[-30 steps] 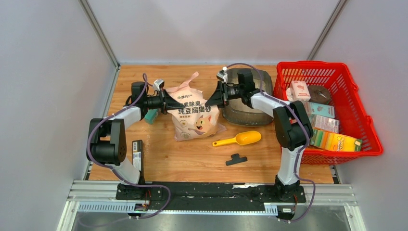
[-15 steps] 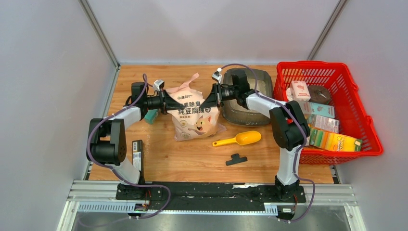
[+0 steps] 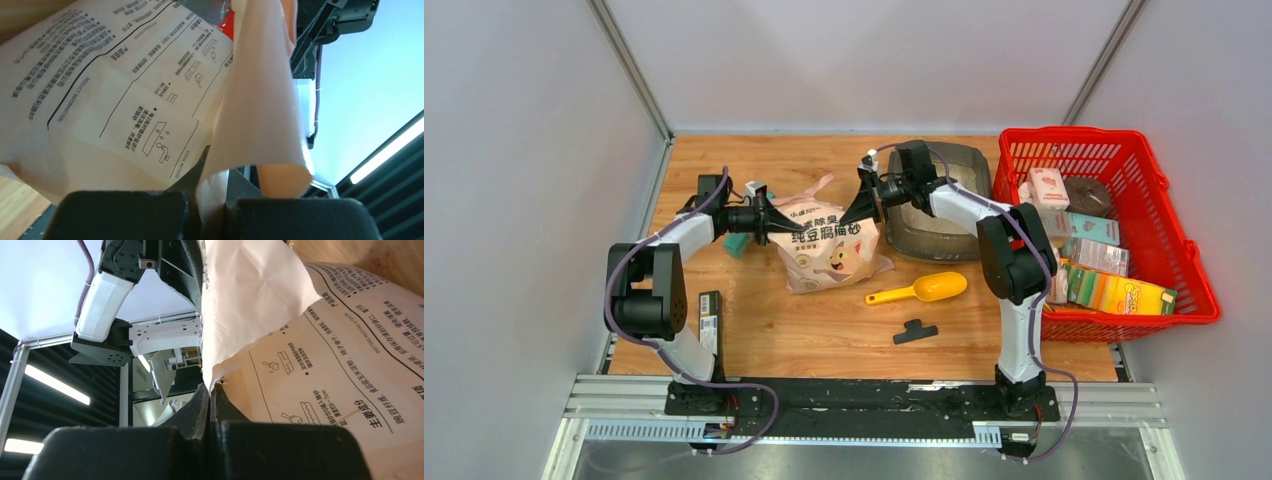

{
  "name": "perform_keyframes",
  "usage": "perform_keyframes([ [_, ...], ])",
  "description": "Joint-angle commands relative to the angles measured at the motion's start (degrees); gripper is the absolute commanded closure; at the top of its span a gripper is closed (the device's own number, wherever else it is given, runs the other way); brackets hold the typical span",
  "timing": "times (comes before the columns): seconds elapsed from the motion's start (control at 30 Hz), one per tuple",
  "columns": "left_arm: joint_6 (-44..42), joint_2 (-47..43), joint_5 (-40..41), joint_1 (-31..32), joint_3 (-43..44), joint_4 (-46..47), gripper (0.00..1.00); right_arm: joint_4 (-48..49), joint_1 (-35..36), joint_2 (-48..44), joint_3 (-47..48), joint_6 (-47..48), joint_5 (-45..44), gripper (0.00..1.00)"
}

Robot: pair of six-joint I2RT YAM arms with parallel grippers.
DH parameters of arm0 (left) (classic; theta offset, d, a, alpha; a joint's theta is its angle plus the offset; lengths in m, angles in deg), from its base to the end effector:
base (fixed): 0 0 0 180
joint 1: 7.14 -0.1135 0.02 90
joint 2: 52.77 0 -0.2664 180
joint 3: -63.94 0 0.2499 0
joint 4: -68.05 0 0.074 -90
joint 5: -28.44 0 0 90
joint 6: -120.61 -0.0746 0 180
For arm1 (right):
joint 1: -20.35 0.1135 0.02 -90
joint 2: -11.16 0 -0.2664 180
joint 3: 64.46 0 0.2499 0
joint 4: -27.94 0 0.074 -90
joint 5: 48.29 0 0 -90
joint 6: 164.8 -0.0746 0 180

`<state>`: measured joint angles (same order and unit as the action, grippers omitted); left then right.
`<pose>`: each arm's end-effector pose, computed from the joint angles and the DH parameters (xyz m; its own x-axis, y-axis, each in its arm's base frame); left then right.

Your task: Fill the litter box with clean litter

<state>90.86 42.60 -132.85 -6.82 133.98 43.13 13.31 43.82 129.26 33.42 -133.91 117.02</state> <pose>0.3330 -0.0725 0.1965 -0.9089 -0.2734 0.3149 -0.3661 0.1612 -0.9165 0.3897 0.2479 0.2090 -0.9806 -0.1885 0.0530 0.0241 0.1524 0.9880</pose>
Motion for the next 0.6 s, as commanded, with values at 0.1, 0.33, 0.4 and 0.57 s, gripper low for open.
perform_keyframes([
  [0.1, 0.14, -1.77, -1.75, -2.78, 0.63, -6.12, 0.87, -6.38, -2.46, -1.82, 5.05, -2.33, 6.70, 1.00],
  [0.33, -40.49, -3.97, 9.74, -5.15, 18.35, -39.49, 0.57, -11.84, -2.11, -0.68, 2.94, 1.02, 4.41, 1.00],
  [0.4, -57.56, -4.75, 16.07, -5.06, 21.11, -46.43, 0.55, -11.66, -2.19, -0.33, 2.67, 1.02, 4.23, 1.00],
  [0.57, -76.83, -19.32, 21.09, -4.89, 13.75, -40.15, 0.36, -11.92, -2.11, 1.07, 4.25, 1.63, 4.50, 1.00],
])
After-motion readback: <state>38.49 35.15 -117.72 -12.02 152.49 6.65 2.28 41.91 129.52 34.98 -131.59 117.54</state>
